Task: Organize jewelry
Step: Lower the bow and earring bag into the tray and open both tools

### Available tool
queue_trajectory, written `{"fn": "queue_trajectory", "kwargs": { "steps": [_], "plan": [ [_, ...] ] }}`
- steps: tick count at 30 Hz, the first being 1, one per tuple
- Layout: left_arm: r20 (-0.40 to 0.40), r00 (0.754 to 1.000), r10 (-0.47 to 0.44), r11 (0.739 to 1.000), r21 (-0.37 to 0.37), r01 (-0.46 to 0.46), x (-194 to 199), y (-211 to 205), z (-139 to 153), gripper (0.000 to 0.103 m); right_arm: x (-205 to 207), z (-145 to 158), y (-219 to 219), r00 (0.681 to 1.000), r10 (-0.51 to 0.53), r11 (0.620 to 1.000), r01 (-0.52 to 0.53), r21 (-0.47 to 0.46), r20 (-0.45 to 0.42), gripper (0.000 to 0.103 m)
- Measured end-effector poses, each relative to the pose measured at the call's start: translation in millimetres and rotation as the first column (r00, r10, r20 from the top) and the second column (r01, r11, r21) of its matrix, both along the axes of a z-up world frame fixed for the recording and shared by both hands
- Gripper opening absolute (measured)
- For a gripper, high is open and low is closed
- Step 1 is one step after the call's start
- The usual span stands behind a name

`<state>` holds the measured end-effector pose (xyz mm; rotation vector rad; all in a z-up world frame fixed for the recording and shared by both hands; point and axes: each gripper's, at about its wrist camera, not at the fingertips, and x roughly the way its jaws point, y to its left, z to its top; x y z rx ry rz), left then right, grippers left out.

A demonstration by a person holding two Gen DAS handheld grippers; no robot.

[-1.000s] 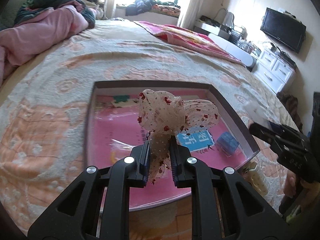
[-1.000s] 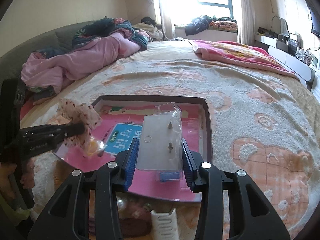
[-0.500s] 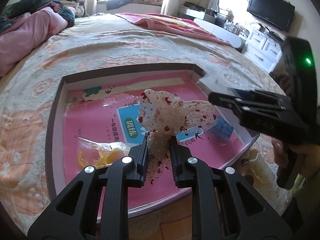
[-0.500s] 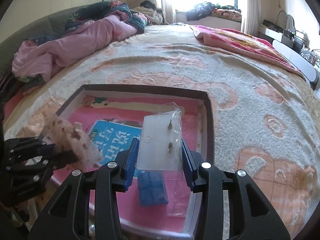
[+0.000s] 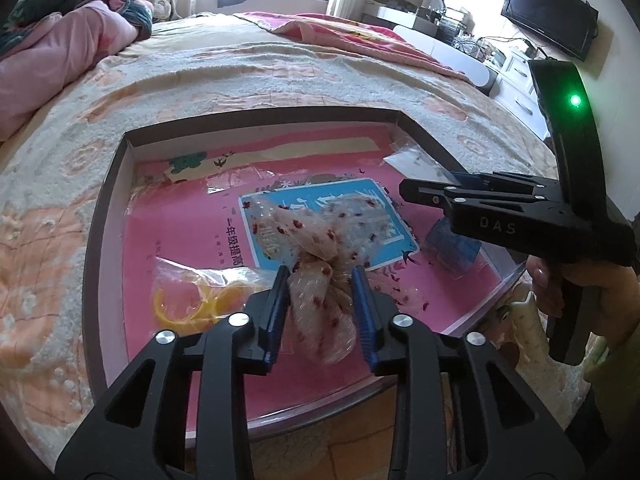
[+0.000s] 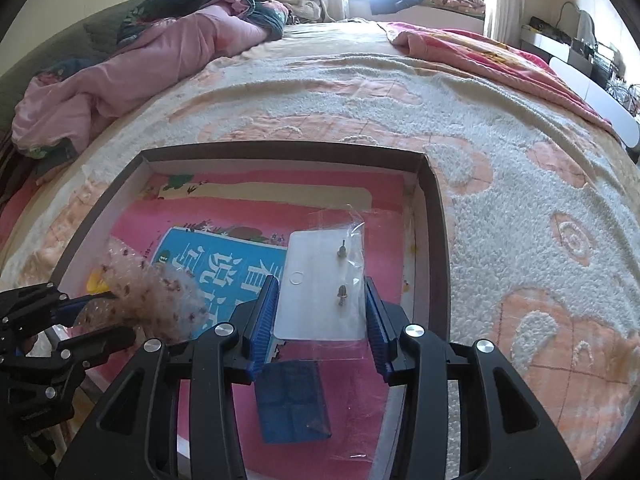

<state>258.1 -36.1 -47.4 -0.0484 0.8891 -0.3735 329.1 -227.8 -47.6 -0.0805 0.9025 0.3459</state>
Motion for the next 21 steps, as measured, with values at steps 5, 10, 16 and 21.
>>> {"fn": "queue_trajectory", "kwargs": {
  "steps": [5,10,16,21],
  "plan": [
    [0.004,1.000,0.011,1.000,0.002,-0.011,-2.7,2.4,0.9,0.029,-3.3,-0.4,-4.4,1.000,-0.014,1.000,0.014,0.023,-0.004,0.050],
    [0.013,1.000,0.024,1.000,-0.004,-0.024,-6.0,6.4,4.5,0.036,-14.9,4.8,-9.2,1.000,-0.017,0.999,0.016,0.048,0.024,0.060],
    [0.030,0.999,0.043,0.999,-0.003,-0.042,-8.9,9.5,9.3,0.047,-34.5,16.8,-12.6,0.994,-0.039,0.998,0.033,0.058,0.100,0.075],
    [0.054,0.997,0.060,0.998,-0.021,-0.059,-13.6,13.2,15.7,0.059,-52.0,28.8,-17.0,0.985,-0.064,0.996,0.052,0.077,0.162,0.084]
  ]
}}
